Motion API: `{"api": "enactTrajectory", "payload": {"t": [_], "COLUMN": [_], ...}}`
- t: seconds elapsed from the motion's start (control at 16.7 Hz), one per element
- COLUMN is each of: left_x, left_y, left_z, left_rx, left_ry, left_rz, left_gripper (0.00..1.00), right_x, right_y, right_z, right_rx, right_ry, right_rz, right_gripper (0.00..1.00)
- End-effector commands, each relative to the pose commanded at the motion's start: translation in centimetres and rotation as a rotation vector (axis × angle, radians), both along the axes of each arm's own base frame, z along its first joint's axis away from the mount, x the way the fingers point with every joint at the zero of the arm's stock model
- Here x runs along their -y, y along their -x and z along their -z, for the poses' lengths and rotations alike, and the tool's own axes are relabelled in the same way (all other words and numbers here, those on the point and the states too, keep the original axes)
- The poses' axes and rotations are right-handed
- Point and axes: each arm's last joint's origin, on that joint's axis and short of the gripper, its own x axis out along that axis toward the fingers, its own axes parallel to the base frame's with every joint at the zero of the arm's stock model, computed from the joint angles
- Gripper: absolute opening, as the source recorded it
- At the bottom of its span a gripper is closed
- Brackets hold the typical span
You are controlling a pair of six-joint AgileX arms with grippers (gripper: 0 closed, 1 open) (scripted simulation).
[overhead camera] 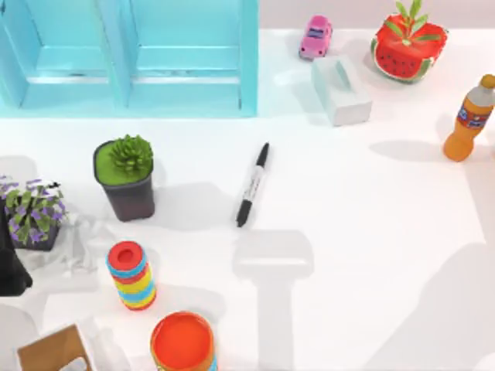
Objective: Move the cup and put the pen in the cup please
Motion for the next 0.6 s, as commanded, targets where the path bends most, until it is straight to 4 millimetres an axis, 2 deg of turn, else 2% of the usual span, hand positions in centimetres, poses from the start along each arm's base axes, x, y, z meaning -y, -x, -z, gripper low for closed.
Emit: {"api": "enactTrajectory", "payload": {"t": [0.3, 0.48, 0.6], "left_x": [0.0, 0.0, 0.0], "left_y": [0.0, 0.0, 0.0], "left_z": [0.0, 0.0, 0.0], "left_rx": [0.000, 0.000, 0.000], "left_ry": [0.000, 0.000, 0.000], "left_rz": [0.000, 0.000, 0.000], "left_gripper": [1.00, 1.00, 1.00], "right_x": [-0.4, -3.0, -5.9], "right_y": [-0.3, -1.5, -2.0], "right_z": [-0.5, -3.3, -6.1], "right_rx": [0.002, 0.004, -0.005], "right_ry": [0.003, -0.001, -0.003], "right_rz": [-0.003, 0.001, -0.004], "right_gripper": [0.00, 0.00, 0.00]}}
